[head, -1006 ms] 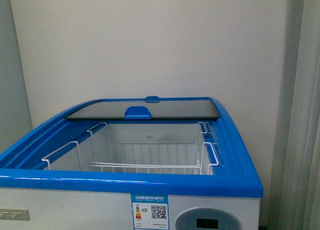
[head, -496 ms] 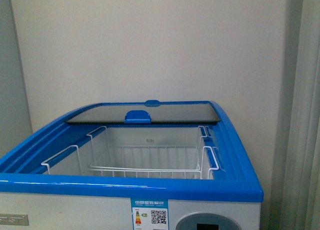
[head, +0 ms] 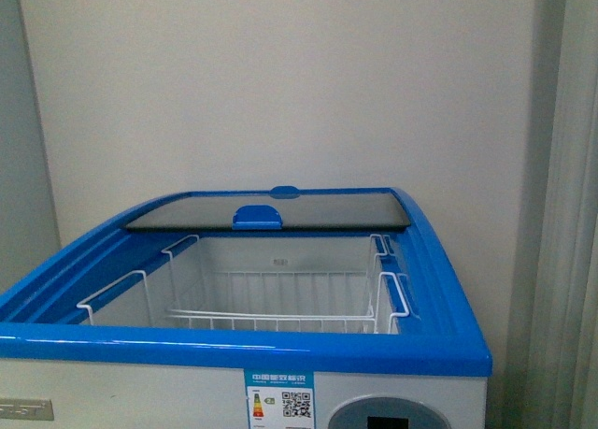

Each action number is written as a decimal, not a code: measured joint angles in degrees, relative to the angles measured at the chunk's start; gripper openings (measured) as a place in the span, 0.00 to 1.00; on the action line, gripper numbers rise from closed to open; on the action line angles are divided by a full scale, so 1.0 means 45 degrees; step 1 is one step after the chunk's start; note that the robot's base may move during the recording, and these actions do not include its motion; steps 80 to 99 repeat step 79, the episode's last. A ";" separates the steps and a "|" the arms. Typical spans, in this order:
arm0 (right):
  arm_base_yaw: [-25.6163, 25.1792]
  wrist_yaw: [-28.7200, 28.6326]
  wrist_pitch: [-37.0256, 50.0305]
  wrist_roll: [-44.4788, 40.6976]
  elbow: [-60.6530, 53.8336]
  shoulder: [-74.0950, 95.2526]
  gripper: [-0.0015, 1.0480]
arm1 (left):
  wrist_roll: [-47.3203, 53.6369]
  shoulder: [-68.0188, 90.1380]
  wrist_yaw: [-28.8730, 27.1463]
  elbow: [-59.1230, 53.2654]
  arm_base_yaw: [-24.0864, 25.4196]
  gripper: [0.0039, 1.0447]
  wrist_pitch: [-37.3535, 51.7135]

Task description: Put drink in fridge

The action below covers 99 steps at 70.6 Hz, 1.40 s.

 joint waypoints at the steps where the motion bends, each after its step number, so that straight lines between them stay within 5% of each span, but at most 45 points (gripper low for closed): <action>1: 0.0000 0.0000 0.0010 0.0000 0.0000 -0.0010 0.03 | 0.0000 0.0000 0.0000 0.0000 0.0000 0.02 0.0000; 14: 0.0000 -0.0005 0.0010 0.0000 0.0000 -0.0024 0.03 | 0.0000 0.0000 0.0000 0.0000 0.0000 0.02 0.0000; 17: 0.0000 -0.0005 0.0010 -0.0005 0.0000 -0.0024 0.06 | 0.0000 0.0000 0.0000 0.0000 0.0000 0.09 0.0000; 32: 0.0000 -0.0005 0.0010 -0.0010 0.0000 -0.0024 0.42 | 0.0000 0.0000 0.0000 0.0000 0.0005 0.44 0.0000; 43: 0.0000 -0.0005 0.0010 -0.0005 0.0000 -0.0029 0.80 | 0.0000 0.0000 0.0000 0.0000 0.0000 0.85 0.0000; 48: 0.0000 -0.0005 0.0010 -0.0010 0.0000 -0.0029 0.91 | 0.0015 0.0000 -0.0005 0.0000 0.0000 0.94 0.0000; 99: 0.0000 -0.0005 0.0010 -0.0005 0.0000 -0.0029 0.93 | 0.0010 0.0000 0.0000 0.0000 0.0005 0.92 0.0000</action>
